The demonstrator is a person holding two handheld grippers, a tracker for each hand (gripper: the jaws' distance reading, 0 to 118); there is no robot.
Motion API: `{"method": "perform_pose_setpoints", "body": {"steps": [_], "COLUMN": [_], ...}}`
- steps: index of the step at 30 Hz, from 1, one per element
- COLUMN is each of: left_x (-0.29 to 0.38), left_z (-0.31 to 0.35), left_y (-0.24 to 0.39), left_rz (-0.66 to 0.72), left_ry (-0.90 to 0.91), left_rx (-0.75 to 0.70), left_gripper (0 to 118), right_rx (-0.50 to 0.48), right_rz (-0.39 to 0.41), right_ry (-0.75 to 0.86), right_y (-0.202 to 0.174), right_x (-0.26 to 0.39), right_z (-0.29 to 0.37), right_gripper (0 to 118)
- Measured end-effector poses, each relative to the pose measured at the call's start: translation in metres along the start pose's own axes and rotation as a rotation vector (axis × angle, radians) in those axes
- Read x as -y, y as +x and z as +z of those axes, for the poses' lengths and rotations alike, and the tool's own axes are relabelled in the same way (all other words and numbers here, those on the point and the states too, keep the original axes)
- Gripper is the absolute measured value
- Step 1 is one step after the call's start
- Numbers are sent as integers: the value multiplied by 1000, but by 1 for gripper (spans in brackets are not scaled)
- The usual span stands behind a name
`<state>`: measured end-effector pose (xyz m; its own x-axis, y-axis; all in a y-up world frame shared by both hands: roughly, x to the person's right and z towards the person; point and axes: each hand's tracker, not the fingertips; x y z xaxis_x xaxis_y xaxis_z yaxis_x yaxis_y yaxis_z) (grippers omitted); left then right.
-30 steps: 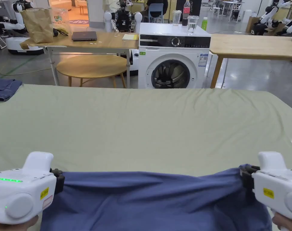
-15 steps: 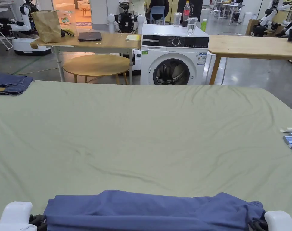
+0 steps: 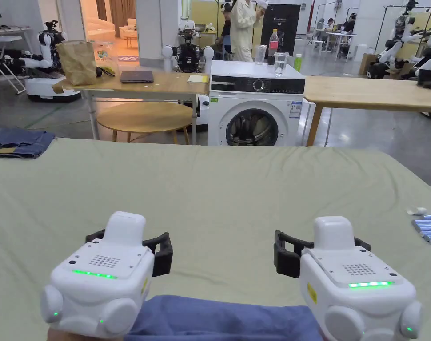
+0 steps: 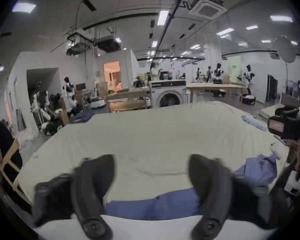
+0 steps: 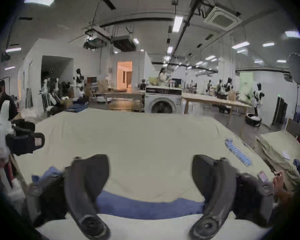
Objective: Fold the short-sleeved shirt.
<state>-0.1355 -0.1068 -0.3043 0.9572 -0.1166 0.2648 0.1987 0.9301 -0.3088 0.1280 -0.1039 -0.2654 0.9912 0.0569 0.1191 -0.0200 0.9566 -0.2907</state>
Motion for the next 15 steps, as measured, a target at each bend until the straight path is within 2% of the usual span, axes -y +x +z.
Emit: {"method": "perform_pose_setpoints", "body": {"steps": [1,2,3,5,8,15], "left_x": [0,0,-3,-2,2,17], "left_z": [-2,-4,-2,-2,0,2], "left_y": [4,9,12,8,6,-23], "left_rz": [-9,-15,-22,25,-13,84], "left_ry": [1,13,31,-40,-23,-70], "left_rx": [-10,-21,-18,43,18,53], "left_gripper": [38,0,0,0,0,0], "right_rx": [22,60,106,34,41,24], "right_rz": [10,13,9,2,-4,-11], "right_ry": [8,11,27,-17,-5,-10], "right_y": [-5,-11,-14,-15,-12,-14], "right_x": [2,5,11,16,18,22], "right_z": [-2,-6,-7,-8,-5,-2], "right_gripper": [57,7,0,0,0,0]}}
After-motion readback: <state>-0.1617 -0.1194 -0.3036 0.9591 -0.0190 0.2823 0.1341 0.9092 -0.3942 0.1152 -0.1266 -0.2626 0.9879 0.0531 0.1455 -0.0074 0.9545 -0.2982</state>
